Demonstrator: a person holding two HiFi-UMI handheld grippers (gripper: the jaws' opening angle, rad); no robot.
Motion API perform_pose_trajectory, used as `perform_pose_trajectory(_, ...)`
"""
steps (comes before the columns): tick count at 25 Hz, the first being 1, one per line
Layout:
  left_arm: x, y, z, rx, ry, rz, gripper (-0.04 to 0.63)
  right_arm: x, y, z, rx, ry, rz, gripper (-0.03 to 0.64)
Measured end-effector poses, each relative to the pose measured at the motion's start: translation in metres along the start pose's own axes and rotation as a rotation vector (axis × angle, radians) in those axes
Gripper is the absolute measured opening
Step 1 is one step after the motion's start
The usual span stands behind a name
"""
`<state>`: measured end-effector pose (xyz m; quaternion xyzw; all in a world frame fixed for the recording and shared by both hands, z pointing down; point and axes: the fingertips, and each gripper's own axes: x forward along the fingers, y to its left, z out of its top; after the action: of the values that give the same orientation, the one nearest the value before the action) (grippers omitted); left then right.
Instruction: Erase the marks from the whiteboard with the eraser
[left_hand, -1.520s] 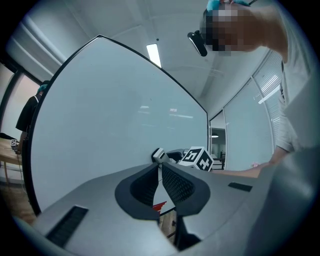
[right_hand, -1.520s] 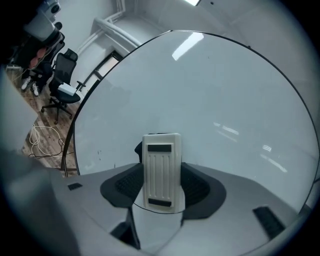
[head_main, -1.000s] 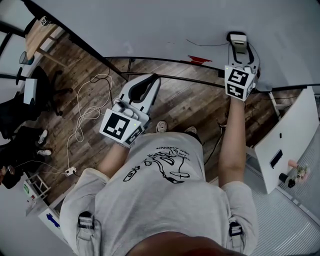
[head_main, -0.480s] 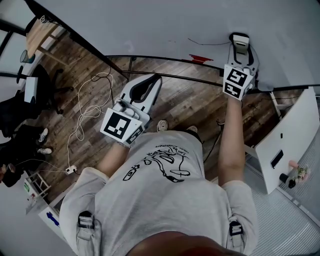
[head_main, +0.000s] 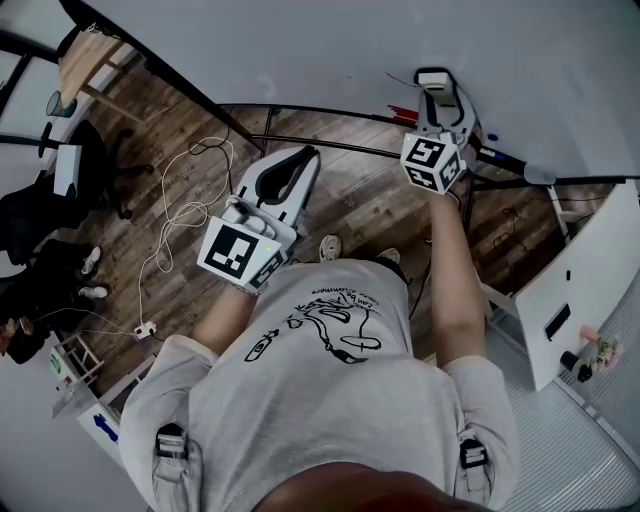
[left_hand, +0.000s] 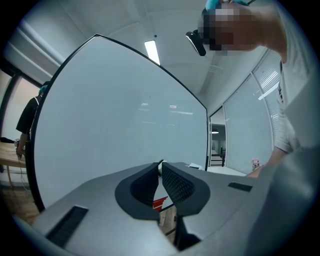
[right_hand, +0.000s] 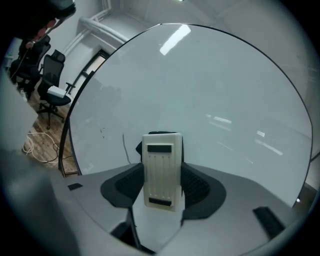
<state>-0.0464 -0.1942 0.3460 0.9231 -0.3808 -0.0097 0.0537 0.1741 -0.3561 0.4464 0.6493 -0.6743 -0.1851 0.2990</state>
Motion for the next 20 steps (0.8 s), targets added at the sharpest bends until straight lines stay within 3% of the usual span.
perform_pose_trajectory(10, -0.009, 0.012, 0.0, -0.006, 0.0, 0.05, 0.037, 0.028, 0.142, 0.01, -0.305, 0.046, 0.164, 0.236)
perform_pose_trajectory(20, -0.013, 0.014, 0.001, -0.014, -0.011, 0.062, 0.037, 0.024, 0.138, 0.014, -0.285, 0.056, 0.185, 0.238)
